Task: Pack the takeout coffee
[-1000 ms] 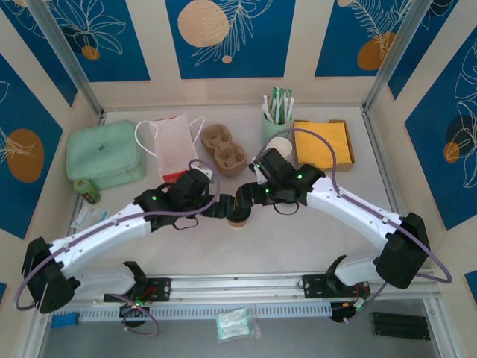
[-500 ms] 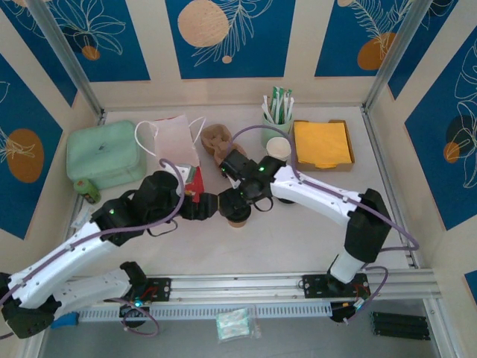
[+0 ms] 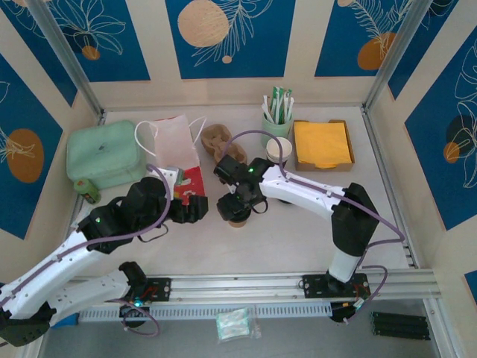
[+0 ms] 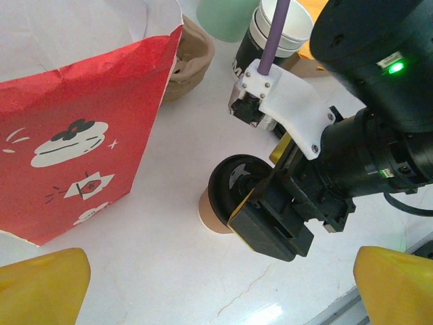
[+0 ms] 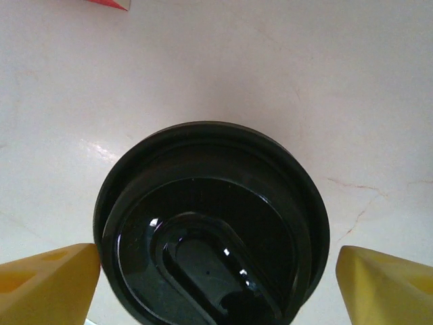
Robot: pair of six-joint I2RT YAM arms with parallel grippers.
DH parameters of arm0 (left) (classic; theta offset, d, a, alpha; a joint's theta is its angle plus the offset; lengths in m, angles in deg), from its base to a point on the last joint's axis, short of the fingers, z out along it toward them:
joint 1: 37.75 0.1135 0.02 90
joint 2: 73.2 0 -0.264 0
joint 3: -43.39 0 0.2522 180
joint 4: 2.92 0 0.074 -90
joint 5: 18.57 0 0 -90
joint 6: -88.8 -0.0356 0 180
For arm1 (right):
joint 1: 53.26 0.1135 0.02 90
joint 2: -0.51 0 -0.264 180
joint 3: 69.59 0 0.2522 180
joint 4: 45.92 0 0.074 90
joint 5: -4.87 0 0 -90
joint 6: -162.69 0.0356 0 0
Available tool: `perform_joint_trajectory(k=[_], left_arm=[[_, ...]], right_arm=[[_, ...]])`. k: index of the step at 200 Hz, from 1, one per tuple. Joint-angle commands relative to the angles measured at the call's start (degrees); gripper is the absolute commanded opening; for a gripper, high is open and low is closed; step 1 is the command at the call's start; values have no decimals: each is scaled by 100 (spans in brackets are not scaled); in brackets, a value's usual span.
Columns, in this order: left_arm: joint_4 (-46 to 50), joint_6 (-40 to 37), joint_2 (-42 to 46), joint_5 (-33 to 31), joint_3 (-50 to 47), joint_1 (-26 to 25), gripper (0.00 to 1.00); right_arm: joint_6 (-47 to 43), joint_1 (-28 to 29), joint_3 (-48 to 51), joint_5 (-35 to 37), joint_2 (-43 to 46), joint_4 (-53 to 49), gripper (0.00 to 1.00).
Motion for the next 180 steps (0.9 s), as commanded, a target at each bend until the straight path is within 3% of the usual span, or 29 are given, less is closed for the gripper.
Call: perform_joint_trajectory(k=[1,81,104,180], left_arm=[[99,27,55,-123,-63,60,99],[35,48,36,-101,-102,70,99],[28,57,29,-91,-95,73,99],[-37,37,-72,-44,-58,72,99]], right_arm=[[-4,33,-90,-100,-82,-64,89],[112,49,181,-149,-111,88,76],[157,49,218,-64,15,89,67],[281,-173,344,132,722,57,64]])
